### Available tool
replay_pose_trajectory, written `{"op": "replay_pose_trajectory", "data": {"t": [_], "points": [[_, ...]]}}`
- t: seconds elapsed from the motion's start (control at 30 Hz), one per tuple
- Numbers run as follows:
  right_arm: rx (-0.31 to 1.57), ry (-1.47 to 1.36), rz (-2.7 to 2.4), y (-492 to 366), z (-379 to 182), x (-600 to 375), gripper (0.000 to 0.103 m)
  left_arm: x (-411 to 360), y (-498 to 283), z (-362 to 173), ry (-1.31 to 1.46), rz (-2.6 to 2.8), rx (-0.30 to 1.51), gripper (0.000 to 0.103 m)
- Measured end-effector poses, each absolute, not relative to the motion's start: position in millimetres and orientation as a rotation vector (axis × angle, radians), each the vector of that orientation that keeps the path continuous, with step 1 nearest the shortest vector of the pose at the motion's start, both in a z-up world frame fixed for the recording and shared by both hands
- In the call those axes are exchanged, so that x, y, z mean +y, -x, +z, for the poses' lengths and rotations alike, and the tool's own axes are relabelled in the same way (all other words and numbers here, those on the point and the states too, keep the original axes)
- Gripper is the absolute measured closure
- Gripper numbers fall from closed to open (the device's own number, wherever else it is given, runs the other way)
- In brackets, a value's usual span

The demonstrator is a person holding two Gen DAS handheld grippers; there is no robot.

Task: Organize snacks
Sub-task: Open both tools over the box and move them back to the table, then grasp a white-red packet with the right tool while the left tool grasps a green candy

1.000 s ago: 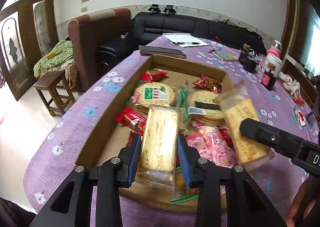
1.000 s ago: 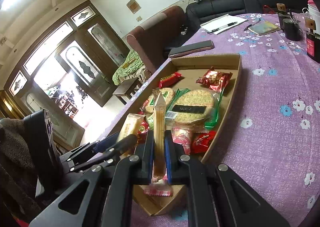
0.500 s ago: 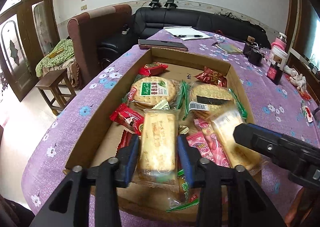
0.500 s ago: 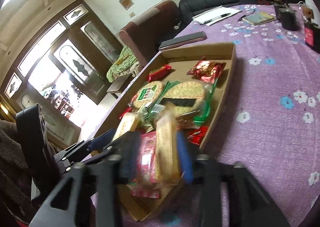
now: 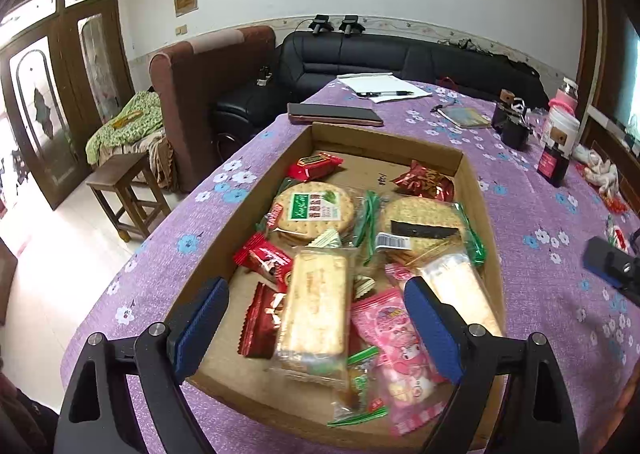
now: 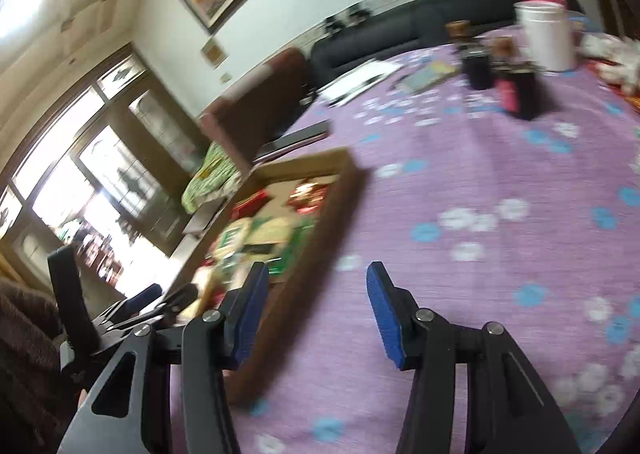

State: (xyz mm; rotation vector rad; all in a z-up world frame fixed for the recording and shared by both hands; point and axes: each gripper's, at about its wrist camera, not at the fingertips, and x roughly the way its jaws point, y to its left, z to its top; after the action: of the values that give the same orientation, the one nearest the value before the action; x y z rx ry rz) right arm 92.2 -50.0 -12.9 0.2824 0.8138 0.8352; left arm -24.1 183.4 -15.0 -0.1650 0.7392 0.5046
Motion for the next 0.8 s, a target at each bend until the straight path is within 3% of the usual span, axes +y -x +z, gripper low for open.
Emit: {"op": "replay_pose_trajectory", "data": {"t": [0.23,0.5,0.8], "points": [[0.770,-0.299,0.671,-106,-19,-136,0.053,155,16,0,0.111,0.470,0.699,0.011],[0.721,-0.215,0.421,-146,-23,-232,0.053,107,0,15,0.101,0.343,0.659,0.003],[0.730,0.044,0.293,-201,-32,-247,0.054,55,-29,3,0.010,0.251,0.728,0.003]]}}
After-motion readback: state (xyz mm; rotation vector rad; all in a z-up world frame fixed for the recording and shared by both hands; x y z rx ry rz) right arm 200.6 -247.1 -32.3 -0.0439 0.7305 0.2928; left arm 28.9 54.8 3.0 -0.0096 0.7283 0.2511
